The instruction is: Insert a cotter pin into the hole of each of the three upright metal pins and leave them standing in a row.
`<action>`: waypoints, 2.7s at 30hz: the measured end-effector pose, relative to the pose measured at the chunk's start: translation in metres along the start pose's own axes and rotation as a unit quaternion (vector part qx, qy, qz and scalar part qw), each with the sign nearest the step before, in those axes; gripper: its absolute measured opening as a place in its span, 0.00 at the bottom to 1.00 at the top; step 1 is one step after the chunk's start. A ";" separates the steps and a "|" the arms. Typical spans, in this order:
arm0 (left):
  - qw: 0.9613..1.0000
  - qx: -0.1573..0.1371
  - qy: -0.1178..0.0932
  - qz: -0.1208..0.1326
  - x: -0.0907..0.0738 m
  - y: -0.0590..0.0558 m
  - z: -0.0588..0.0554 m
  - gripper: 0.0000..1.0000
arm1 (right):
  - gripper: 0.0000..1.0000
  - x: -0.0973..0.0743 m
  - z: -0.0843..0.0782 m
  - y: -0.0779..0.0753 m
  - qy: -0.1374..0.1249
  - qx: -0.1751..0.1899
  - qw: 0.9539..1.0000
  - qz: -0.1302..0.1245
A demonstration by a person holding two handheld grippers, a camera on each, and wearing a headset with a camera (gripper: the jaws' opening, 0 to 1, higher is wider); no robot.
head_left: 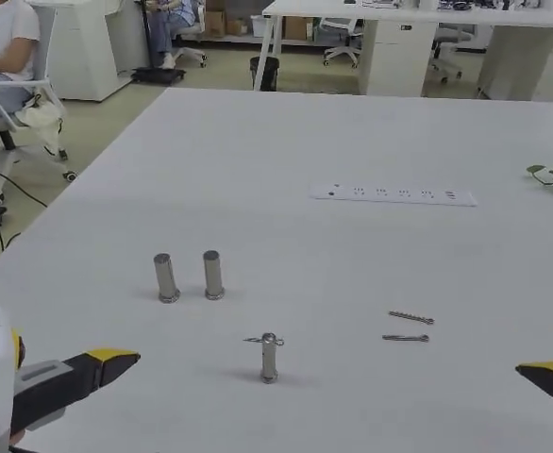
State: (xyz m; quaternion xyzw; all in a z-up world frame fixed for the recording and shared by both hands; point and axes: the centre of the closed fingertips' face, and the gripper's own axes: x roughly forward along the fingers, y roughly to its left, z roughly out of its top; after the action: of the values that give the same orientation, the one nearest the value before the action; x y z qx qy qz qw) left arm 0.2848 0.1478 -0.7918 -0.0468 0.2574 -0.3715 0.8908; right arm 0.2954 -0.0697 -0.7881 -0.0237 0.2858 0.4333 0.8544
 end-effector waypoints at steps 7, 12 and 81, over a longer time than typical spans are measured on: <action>0.999 0.041 0.002 0.028 0.005 0.023 0.020 0.99 | 1.00 0.000 -0.002 0.001 0.003 0.001 1.000 -0.006; 0.998 0.057 -0.008 0.038 0.010 0.036 0.039 0.99 | 1.00 0.001 -0.004 0.002 0.004 0.007 1.000 -0.009; 0.987 0.081 0.043 0.132 0.121 0.134 0.050 0.41 | 0.97 0.006 -0.006 0.004 0.007 0.012 1.000 -0.018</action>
State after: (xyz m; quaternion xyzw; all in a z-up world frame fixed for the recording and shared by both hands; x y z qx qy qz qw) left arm 0.4668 0.1554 -0.8368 0.0757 0.2687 -0.2722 0.9209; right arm 0.2921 -0.0642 -0.7951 -0.0215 0.2969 0.4144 0.8600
